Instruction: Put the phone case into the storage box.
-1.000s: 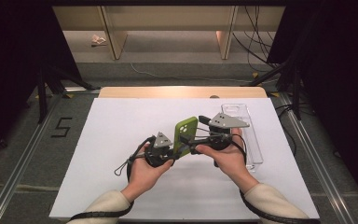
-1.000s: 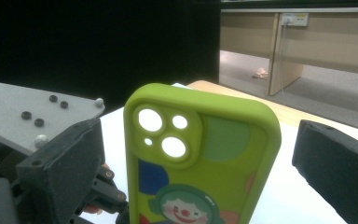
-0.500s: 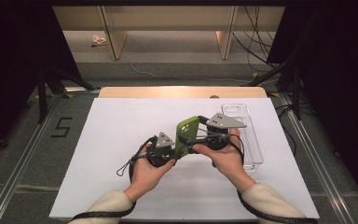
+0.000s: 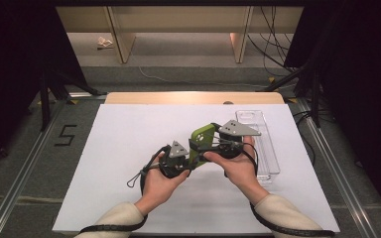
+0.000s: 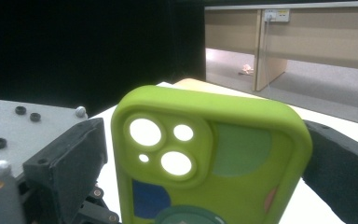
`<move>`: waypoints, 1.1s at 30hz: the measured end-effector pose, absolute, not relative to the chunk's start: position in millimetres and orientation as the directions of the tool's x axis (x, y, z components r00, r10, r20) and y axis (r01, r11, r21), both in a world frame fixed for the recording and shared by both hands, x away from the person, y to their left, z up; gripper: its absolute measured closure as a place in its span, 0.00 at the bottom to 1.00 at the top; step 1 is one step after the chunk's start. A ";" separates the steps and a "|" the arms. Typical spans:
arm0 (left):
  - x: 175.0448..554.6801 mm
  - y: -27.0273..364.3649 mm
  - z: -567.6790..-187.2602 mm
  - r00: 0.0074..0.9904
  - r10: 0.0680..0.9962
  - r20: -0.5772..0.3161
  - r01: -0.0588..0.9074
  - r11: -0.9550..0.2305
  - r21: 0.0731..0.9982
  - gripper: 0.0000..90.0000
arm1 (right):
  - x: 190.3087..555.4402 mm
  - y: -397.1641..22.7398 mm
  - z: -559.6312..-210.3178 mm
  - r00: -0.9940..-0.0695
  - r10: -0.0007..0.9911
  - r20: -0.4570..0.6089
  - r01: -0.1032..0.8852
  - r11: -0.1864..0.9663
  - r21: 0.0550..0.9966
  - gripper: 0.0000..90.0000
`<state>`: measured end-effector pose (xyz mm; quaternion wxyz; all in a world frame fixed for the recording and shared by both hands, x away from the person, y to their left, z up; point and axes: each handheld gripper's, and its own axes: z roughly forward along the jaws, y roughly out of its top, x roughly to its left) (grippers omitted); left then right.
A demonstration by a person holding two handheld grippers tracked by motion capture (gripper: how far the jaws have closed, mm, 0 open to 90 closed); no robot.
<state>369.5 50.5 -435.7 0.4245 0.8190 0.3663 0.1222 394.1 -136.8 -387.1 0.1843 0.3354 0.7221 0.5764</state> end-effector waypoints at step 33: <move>370.1 50.4 -436.0 0.703 0.701 -0.124 0.502 -0.364 0.785 0.86 | 391.6 -133.4 -389.7 -0.673 0.733 0.101 0.261 0.107 0.959 0.16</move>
